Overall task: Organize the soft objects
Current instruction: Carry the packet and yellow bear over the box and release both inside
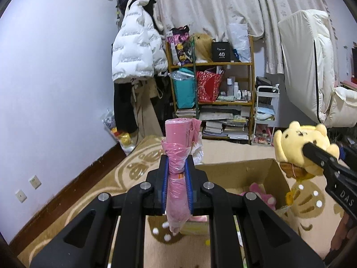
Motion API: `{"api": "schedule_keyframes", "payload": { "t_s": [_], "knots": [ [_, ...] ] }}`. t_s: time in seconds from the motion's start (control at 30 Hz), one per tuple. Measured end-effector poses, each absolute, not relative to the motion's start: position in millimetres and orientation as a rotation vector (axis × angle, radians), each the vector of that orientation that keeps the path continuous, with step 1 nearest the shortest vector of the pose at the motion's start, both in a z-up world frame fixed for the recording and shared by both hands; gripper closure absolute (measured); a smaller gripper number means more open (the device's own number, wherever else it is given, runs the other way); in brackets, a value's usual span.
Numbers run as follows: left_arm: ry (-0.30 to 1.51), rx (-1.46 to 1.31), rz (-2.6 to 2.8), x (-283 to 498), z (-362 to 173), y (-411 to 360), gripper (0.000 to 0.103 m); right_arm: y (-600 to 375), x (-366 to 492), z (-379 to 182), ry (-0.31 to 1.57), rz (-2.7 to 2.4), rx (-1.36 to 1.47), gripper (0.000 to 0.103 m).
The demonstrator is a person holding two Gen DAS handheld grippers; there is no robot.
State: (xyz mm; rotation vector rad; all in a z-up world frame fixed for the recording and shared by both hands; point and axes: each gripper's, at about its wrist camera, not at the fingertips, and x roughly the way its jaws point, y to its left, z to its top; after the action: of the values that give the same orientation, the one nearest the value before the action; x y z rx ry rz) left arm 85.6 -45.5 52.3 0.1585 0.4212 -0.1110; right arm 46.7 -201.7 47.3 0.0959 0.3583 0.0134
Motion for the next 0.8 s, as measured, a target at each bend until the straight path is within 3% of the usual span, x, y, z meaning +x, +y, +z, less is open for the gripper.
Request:
{"api": "schedule_keyframes", "payload": {
  "t_s": [0.37,0.8],
  "knots": [
    [0.416,0.188,-0.128,103.1,46.1,-62.1,0.090,-200.1,66.9,44.8,0.336,0.023,0.055,0.060],
    [0.512,0.182,-0.188,124.1,11.8,-67.2,0.090,-209.0,91.9,10.0,0.434,0.007,0.085,0.058]
  ]
}}
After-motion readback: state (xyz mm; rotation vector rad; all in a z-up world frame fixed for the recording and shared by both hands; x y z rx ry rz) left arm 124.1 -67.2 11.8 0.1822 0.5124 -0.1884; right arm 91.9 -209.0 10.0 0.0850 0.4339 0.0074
